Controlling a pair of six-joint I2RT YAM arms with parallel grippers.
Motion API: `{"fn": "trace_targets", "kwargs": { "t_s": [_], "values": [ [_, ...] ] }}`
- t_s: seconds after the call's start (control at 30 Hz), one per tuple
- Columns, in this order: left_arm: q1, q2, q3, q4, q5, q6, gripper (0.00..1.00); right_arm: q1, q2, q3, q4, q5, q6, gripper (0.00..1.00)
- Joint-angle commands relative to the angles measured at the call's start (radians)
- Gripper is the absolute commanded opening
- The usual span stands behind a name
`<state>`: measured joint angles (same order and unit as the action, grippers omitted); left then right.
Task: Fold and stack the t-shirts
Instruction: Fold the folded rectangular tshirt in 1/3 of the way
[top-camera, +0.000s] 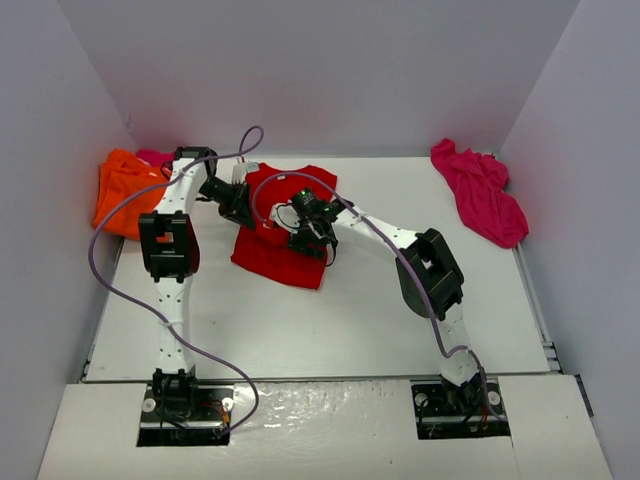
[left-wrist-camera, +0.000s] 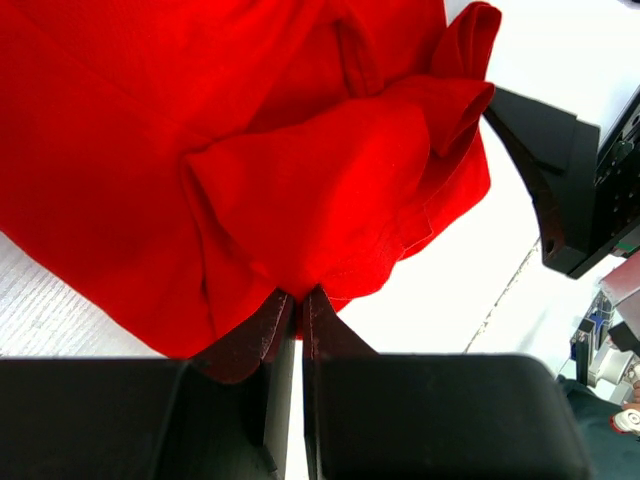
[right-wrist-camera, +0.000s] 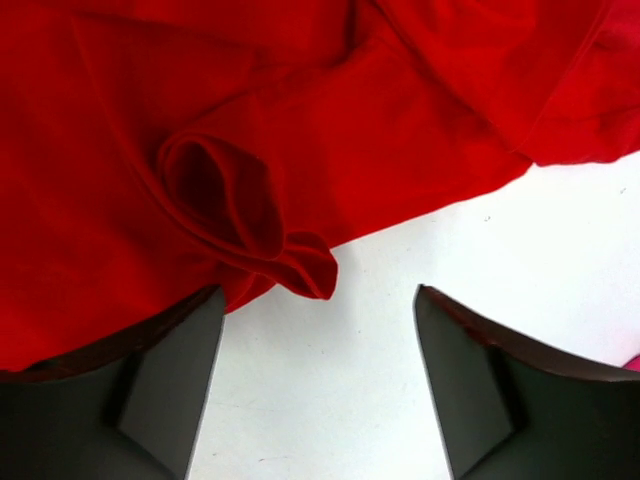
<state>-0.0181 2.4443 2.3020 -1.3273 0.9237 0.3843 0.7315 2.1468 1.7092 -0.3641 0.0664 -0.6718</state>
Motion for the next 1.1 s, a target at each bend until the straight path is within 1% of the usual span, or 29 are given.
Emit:
{"fn": "trace_targets", "kwargs": {
  "t_s": [0.0,0.07,0.1,0.13,0.2,0.3,0.37,0.4,0.57,0.6,0.63,0.67,0.7,0.93,1.07],
  "values": [
    [0.009,-0.063,0.044,-0.048,0.033,0.001,0.00,-0.007,-0.070,0.033,-0.013,-0.040,-0.022,0.66],
    [0.009,-0.062,0.043,-0.047,0.033,0.001,0.00,-0.006,-0.046,0.052,-0.016,-0.053,-0.024,0.57],
    [0.009,-0.062,0.043,-0.046,0.033,0.001,0.00,-0.008,-0.035,0.062,-0.020,-0.056,-0.025,0.51],
    [0.009,-0.061,0.044,-0.046,0.032,0.001,0.00,-0.009,-0.025,0.066,-0.022,-0.057,-0.026,0.47],
    [0.009,-0.058,0.047,-0.045,0.030,-0.002,0.00,-0.010,0.001,0.089,-0.035,-0.100,-0.036,0.24],
    [0.009,-0.056,0.048,-0.047,0.027,-0.001,0.00,-0.015,0.023,0.106,-0.050,-0.138,-0.041,0.07],
    [0.009,-0.059,0.044,-0.050,0.025,0.000,0.00,-0.015,0.033,0.112,-0.058,-0.147,-0.043,0.01],
    [0.009,-0.060,0.042,-0.048,0.024,0.001,0.00,-0.016,0.033,0.114,-0.060,-0.147,-0.043,0.00],
    [0.009,-0.080,0.022,-0.034,0.023,-0.005,0.00,-0.018,0.011,0.112,-0.065,-0.142,-0.042,0.00],
    [0.009,-0.082,0.022,-0.033,0.023,-0.005,0.00,-0.019,0.005,0.112,-0.064,-0.128,-0.040,0.17],
    [0.009,-0.082,0.022,-0.033,0.023,-0.005,0.00,-0.022,0.001,0.111,-0.066,-0.123,-0.036,0.30],
    [0.009,-0.082,0.022,-0.034,0.023,-0.005,0.00,-0.025,-0.004,0.108,-0.067,-0.118,-0.035,0.40],
    [0.009,-0.083,0.021,-0.035,0.024,-0.003,0.00,-0.027,-0.010,0.103,-0.067,-0.111,-0.036,0.48],
    [0.009,-0.082,0.018,-0.034,0.021,-0.005,0.00,-0.040,-0.035,0.086,-0.070,-0.132,-0.035,0.50],
    [0.009,-0.089,0.006,-0.032,0.017,-0.003,0.00,-0.044,-0.042,0.096,-0.076,-0.104,-0.042,0.48]
  ]
}}
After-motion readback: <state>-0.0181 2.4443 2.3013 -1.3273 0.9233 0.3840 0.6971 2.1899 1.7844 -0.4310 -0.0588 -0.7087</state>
